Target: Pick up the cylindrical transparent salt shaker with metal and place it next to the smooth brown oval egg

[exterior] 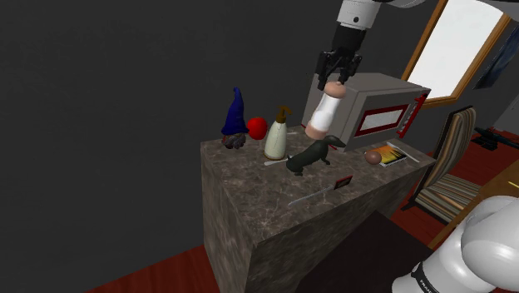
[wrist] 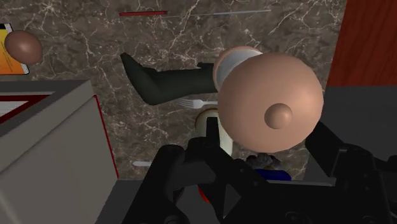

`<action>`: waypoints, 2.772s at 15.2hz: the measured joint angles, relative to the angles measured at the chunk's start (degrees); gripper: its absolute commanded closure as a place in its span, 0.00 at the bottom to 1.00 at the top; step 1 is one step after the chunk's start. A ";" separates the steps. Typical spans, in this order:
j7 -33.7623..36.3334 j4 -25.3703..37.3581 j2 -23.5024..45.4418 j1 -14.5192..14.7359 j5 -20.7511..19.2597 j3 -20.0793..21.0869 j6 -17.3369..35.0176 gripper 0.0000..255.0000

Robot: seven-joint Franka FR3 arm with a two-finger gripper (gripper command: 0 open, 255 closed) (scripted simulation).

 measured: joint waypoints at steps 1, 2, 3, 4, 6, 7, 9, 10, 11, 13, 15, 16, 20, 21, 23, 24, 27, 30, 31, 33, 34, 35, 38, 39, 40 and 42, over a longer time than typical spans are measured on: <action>-1.69 -1.02 -0.96 -0.63 -0.11 -1.11 0.07 1.00; -3.43 -1.66 -1.43 -1.26 -0.29 -2.24 0.26 1.00; -4.69 -2.09 -2.17 -1.72 -0.43 -3.07 -0.08 1.00; -5.97 -2.63 -3.04 -2.18 -0.60 -3.90 -0.39 1.00; -8.65 -3.46 -4.32 -3.13 -1.01 -5.69 -0.83 1.00; -9.94 -4.16 -4.90 -3.58 -1.23 -6.57 -0.70 1.00; -12.51 -5.59 -5.89 -4.49 -1.72 -8.34 -0.23 1.00; -13.91 -5.52 -5.78 -4.96 -1.97 -9.31 -0.16 1.00; -15.50 -5.80 -6.12 -5.51 -2.29 -10.42 -0.21 1.00; -18.19 -5.14 -5.72 -6.38 -2.69 -12.29 -0.41 1.00; -20.91 -4.48 -5.52 -7.28 -3.13 -14.18 -0.80 1.00; -22.75 -4.35 -5.29 -7.88 -3.39 -15.49 -0.63 1.00; -28.39 -3.22 -4.30 -9.62 -4.04 -19.45 -0.62 1.00; -29.72 -2.69 -3.96 -10.01 -4.15 -20.35 -0.77 1.00; -32.87 -1.71 -3.23 -10.97 -4.37 -22.55 -0.93 1.00; -34.53 -1.45 -3.02 -11.50 -4.52 -23.71 -0.95 1.00; -39.17 1.25 -0.55 -12.73 -4.17 -26.98 -1.16 1.00; -43.92 4.87 2.73 -13.95 -3.21 -30.27 -1.67 1.00; -45.56 5.75 3.64 -14.46 -2.88 -31.38 -1.74 1.00; -48.92 7.70 5.58 -15.55 -2.05 -33.61 -1.97 1.00; -50.74 9.81 7.45 -16.10 -1.14 -34.86 -2.44 1.00; -52.56 10.98 8.95 -16.74 -0.36 -36.00 -2.39 1.00; -58.18 16.83 14.78 -19.22 3.07 -39.36 -3.66 1.00; -59.85 18.01 15.78 -20.12 3.76 -40.18 -4.16 1.00; -61.80 20.89 18.53 -21.42 5.54 -41.23 -4.93 1.00; -65.76 25.99 23.45 -24.58 8.96 -42.88 -6.55 1.00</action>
